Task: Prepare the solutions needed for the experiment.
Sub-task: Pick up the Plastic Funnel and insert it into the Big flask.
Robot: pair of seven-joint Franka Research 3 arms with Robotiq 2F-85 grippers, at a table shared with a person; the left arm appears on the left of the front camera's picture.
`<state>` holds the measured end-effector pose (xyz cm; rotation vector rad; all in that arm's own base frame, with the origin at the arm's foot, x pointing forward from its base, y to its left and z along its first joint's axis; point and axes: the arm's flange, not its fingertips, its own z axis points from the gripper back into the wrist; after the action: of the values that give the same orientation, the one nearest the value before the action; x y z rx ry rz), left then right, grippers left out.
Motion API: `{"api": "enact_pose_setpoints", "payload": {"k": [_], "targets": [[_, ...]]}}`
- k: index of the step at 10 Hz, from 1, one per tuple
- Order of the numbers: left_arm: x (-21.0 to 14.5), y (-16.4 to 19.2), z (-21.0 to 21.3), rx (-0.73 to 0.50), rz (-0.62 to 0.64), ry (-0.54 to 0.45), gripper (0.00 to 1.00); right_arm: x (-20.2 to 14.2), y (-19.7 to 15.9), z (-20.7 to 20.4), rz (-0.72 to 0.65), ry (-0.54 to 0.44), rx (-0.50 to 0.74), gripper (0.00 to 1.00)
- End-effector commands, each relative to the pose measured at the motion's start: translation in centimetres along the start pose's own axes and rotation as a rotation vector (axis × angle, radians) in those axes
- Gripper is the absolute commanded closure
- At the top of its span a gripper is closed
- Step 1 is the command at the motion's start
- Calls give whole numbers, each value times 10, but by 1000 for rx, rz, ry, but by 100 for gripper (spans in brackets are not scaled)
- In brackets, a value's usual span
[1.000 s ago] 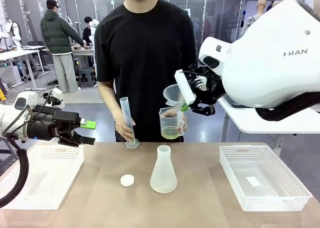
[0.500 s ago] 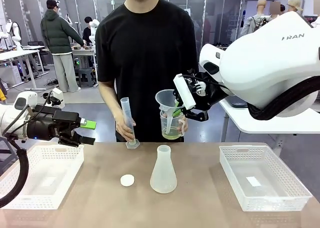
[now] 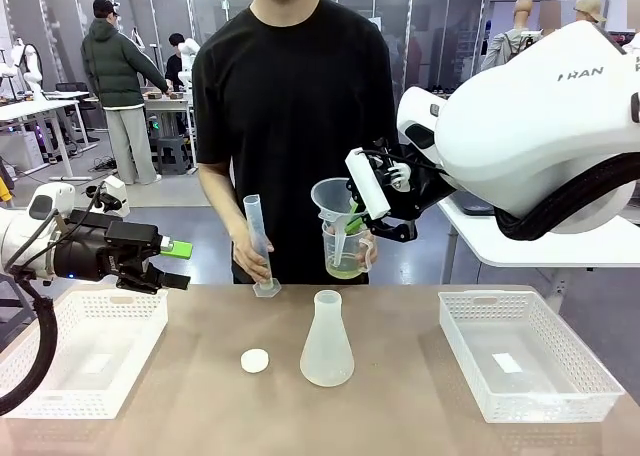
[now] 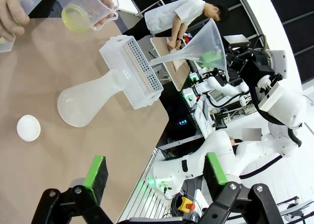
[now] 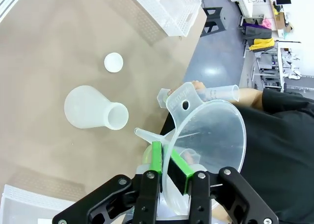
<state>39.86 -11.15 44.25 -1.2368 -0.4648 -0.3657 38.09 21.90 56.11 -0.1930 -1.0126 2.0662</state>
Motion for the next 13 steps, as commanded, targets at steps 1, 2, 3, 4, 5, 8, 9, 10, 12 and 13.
{"api": "enact_pose_setpoints", "payload": {"k": [1, 2, 3, 4, 5, 8, 9, 10, 12, 13], "targets": [[2, -2, -2, -21, 13, -17, 0, -3, 4, -5, -17, -23, 16, 94], [2, -2, -2, -21, 13, -17, 0, -6, 7, -9, -21, -24, 24, 94], [2, -2, -2, -21, 13, -17, 0, -8, 10, -12, -27, -17, 32, 94], [2, -2, -2, -21, 13, -17, 0, -11, 12, -15, -34, -21, 38, 94], [2, -2, -2, -21, 13, -17, 0, -13, 13, -19, -41, -33, 37, 94], [2, -2, -2, -21, 13, -17, 0, -19, 18, -34, -54, -68, 51, 94], [2, -2, -2, -21, 13, -17, 0, -19, 19, -39, -63, -79, 57, 94], [2, -2, -2, -21, 13, -17, 0, -21, 21, -46, -69, -95, 60, 94], [2, -2, -2, -21, 13, -17, 0, -24, 22, -57, -75, -94, 61, 94], [2, -2, -2, -21, 13, -17, 0, -26, 22, -63, -74, -108, 62, 94]]}}
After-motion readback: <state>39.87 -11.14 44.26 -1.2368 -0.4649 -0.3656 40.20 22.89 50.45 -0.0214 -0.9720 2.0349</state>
